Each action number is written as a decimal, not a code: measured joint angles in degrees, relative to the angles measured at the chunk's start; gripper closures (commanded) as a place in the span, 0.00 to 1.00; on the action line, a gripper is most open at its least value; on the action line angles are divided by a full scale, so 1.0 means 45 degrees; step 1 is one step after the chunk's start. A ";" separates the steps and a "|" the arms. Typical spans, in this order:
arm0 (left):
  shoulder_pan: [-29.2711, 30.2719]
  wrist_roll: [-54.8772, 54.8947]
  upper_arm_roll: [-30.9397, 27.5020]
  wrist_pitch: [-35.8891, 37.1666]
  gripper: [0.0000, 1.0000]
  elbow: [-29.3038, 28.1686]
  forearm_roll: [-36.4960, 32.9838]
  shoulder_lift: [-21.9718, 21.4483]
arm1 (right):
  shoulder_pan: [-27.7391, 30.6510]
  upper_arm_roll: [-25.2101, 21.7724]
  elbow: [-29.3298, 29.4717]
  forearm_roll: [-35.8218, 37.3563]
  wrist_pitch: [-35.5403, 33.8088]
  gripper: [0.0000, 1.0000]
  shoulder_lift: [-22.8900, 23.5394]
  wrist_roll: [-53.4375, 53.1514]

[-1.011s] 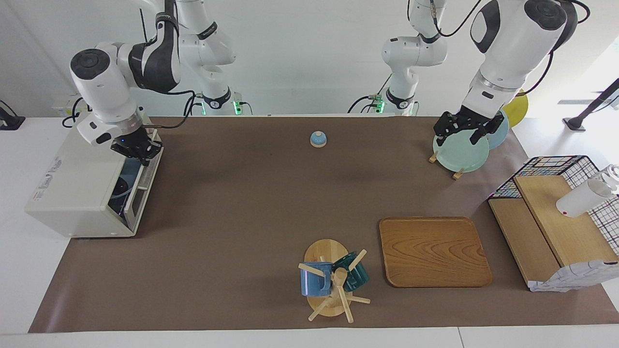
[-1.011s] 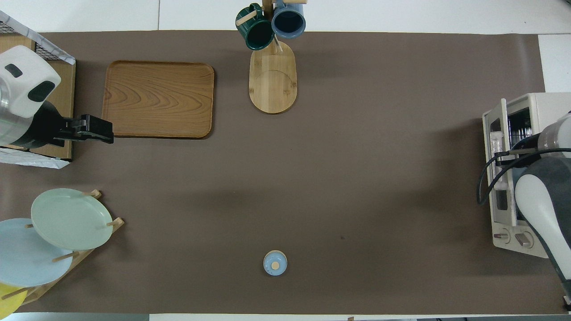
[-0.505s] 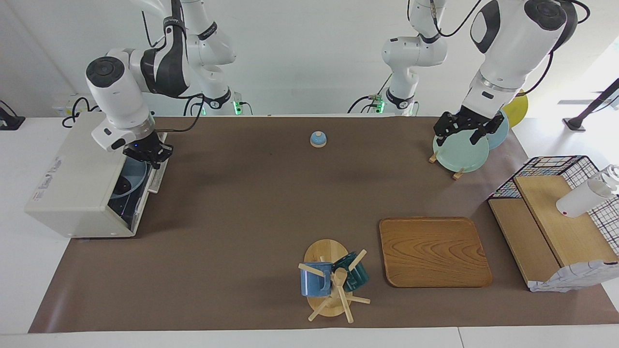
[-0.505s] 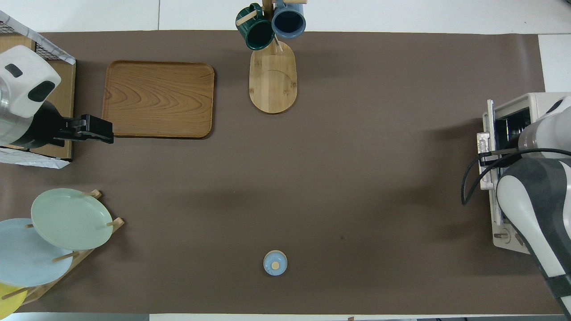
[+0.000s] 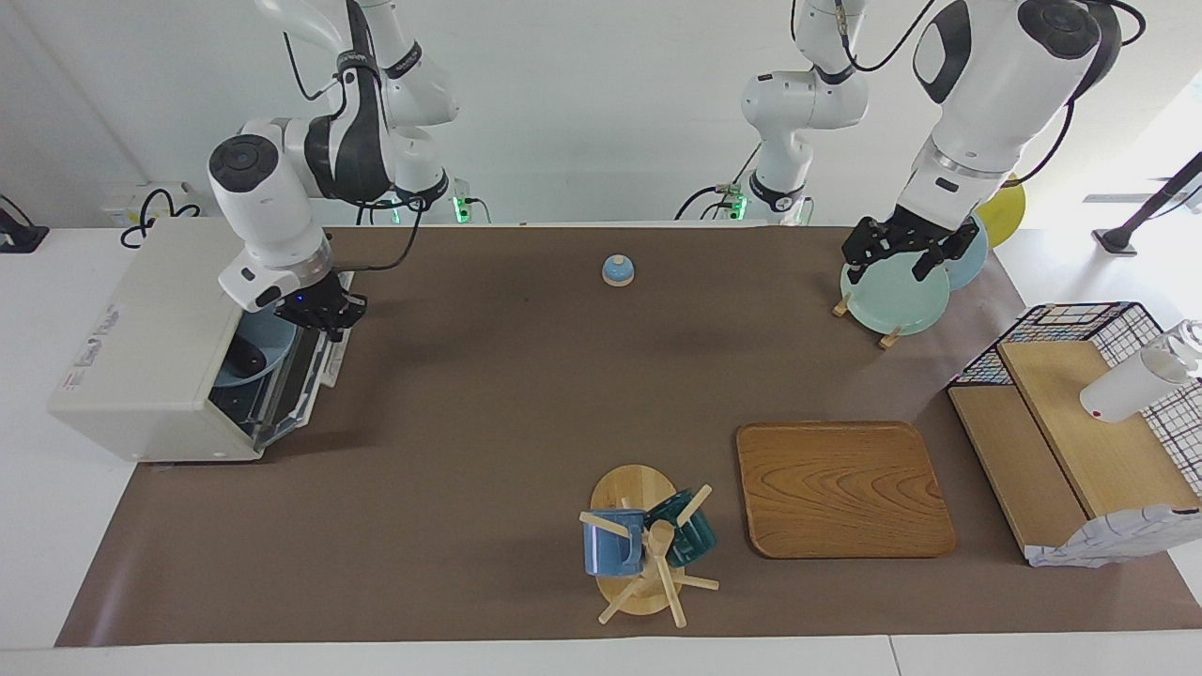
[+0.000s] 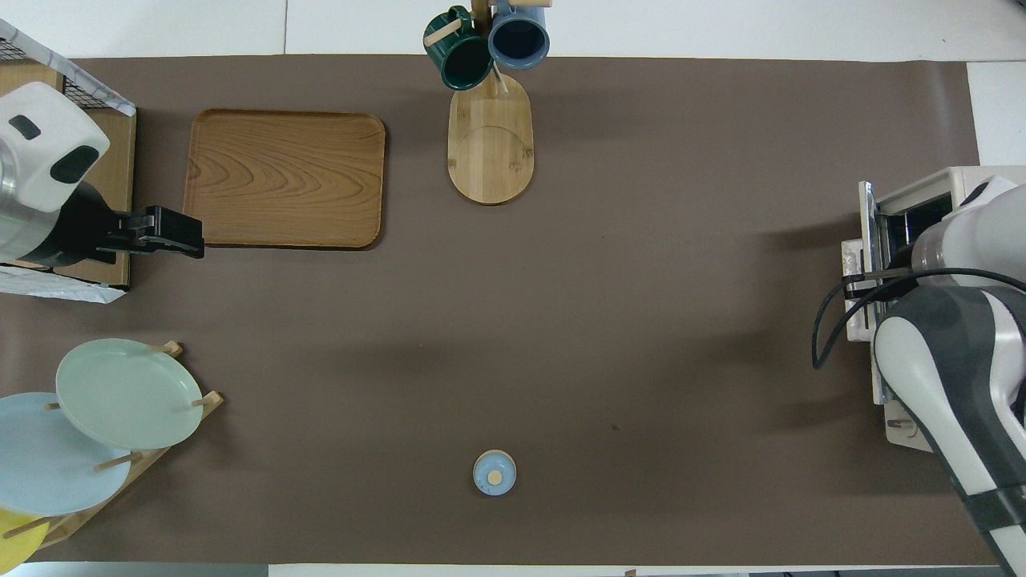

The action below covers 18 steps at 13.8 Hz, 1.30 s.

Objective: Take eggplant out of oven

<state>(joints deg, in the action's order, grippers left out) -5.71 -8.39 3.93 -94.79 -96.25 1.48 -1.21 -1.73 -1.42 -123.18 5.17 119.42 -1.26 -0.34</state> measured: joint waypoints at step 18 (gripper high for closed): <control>0.0006 0.0000 0.0000 -0.0015 0.00 0.0007 0.0000 -0.0001 | -0.0213 0.0141 -0.1369 -0.0346 0.3224 1.00 0.1622 -0.0410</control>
<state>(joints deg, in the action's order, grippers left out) -5.69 -8.39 3.93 -94.86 -96.22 1.48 -1.22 -2.69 -0.79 -129.34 3.61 133.93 6.04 -2.18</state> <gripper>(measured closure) 0.000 0.991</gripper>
